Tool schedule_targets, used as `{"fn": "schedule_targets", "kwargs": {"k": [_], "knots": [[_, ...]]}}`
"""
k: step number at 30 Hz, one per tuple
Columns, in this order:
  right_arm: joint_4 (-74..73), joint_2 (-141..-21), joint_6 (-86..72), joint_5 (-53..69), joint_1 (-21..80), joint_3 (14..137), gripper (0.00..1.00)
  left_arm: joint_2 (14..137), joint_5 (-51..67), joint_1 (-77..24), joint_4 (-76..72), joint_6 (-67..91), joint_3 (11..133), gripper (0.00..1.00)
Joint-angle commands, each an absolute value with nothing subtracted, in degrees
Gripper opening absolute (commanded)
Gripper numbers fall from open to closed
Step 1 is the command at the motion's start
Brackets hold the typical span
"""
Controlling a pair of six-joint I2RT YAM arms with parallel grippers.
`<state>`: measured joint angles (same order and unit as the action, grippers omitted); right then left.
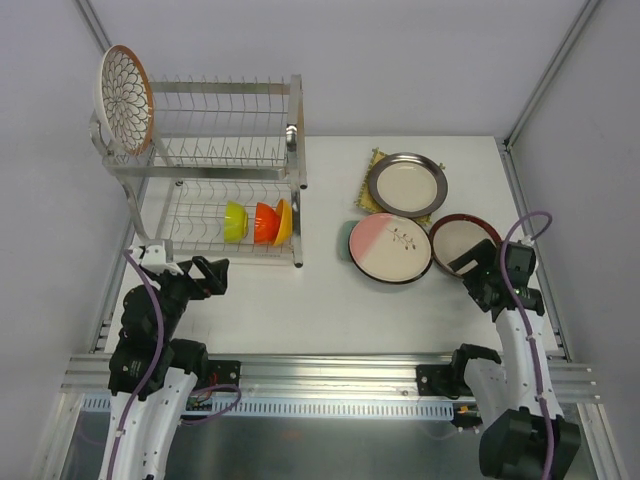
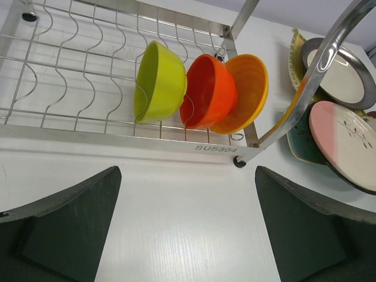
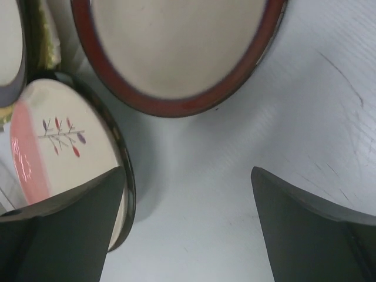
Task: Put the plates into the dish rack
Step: Grab a plate with the right arm
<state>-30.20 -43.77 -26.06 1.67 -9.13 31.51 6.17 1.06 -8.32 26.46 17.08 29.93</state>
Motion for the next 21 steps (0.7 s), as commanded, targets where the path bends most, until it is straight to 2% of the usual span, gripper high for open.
{"fn": "schedule_targets", "kwargs": {"k": [1, 12, 21], "knots": [[-25.32, -45.26, -33.21, 7.12, -14.76, 29.98, 0.93, 4.92, 0.26, -8.61, 23.29, 20.04, 29.36, 0.99], [-15.21, -51.67, -41.39, 4.75, -24.08, 21.97, 0.92, 4.04, -1.14, -9.32, 23.64, 18.81, 28.92, 0.99], [-5.29, -61.94, -44.03, 3.51, -24.43, 20.66, 0.90, 4.39, -0.97, -9.67, 23.64, 18.63, 28.74, 0.99]]}}
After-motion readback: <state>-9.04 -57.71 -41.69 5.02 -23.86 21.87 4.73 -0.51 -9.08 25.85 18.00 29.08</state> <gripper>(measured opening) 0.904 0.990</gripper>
